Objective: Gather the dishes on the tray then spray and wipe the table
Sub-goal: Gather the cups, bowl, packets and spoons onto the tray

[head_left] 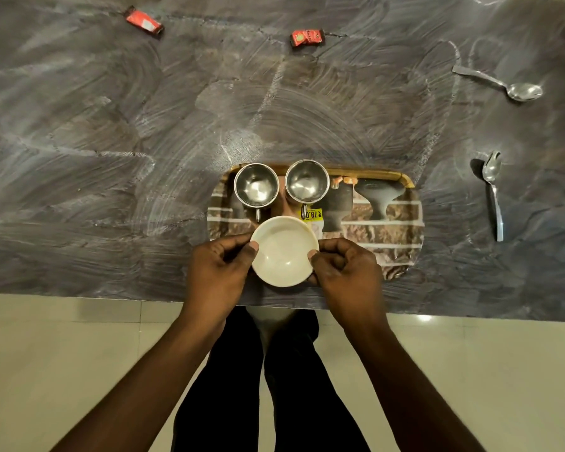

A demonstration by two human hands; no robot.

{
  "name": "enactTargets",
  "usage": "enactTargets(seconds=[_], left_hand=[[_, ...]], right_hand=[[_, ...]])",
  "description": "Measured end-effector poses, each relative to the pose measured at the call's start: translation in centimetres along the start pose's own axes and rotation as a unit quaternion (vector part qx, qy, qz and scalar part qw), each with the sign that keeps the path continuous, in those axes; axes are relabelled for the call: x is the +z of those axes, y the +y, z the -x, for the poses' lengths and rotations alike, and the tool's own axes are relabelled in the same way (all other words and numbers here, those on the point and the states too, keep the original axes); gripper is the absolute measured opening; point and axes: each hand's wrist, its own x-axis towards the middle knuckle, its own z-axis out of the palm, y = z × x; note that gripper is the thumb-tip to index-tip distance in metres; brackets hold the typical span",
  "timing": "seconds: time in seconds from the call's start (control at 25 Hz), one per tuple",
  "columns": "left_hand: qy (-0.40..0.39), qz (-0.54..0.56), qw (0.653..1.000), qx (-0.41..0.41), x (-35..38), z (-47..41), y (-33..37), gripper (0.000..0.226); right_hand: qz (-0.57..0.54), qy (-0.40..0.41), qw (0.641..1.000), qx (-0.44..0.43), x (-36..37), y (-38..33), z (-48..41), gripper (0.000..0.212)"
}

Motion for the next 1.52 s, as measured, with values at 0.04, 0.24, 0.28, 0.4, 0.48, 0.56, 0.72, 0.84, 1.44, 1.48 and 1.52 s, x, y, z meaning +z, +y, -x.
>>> enactTargets(seconds=[0.04, 0.24, 0.28, 0.4, 0.48, 0.56, 0.72, 0.84, 1.44, 1.48, 1.52], left_hand=[[0.002, -0.001, 1.000, 0.002, 0.1, -0.1, -0.1, 0.021], [0.007, -0.015, 1.000, 0.011, -0.3, 0.1, 0.5, 0.027], [0.017, -0.010, 1.000, 0.008, -0.7, 0.1, 1.0, 0.030], [0.078, -0.008, 0.997, 0.019, -2.8, -0.9, 3.2, 0.029], [0.099, 0.003, 0.995, 0.033, -4.3, -2.3, 5.3, 0.026], [0.089, 0.024, 0.994, 0.052, -5.1, -4.4, 7.6, 0.026], [0.058, 0.020, 0.993, 0.103, -4.6, -10.5, 11.5, 0.026], [0.018, 0.022, 0.995, 0.100, -2.1, -15.1, 14.2, 0.023], [-0.052, -0.109, 0.985, 0.123, 10.5, -28.9, 21.5, 0.039], [-0.048, -0.144, 0.977, 0.150, 11.0, -28.9, 21.8, 0.035], [-0.047, -0.171, 0.969, 0.173, 11.5, -29.1, 21.9, 0.030]], right_hand=[[-0.005, 0.000, 1.000, 0.003, 0.0, 0.2, 0.0, 0.006], [0.002, -0.019, 1.000, -0.017, -0.5, -0.1, 0.0, 0.007], [0.010, -0.017, 0.999, -0.034, -1.1, -0.7, 0.0, 0.006], [0.042, -0.003, 0.996, -0.076, -3.4, -3.4, -0.6, 0.008], [0.059, 0.004, 0.995, -0.085, -4.5, -5.7, -1.4, 0.005], [0.066, 0.004, 0.993, -0.100, -5.0, -8.2, -2.7, 0.010], [0.071, 0.013, 0.991, -0.114, -3.7, -13.1, -7.7, 0.011], [0.039, 0.019, 0.995, -0.094, -1.6, -15.9, -12.7, 0.008], [-0.089, -0.019, 0.996, -0.016, 4.2, -20.5, -26.0, 0.041], [-0.126, -0.027, 0.992, 0.001, 4.4, -21.1, -26.0, 0.033], [-0.147, -0.030, 0.989, 0.014, 4.5, -21.6, -26.2, 0.025]])
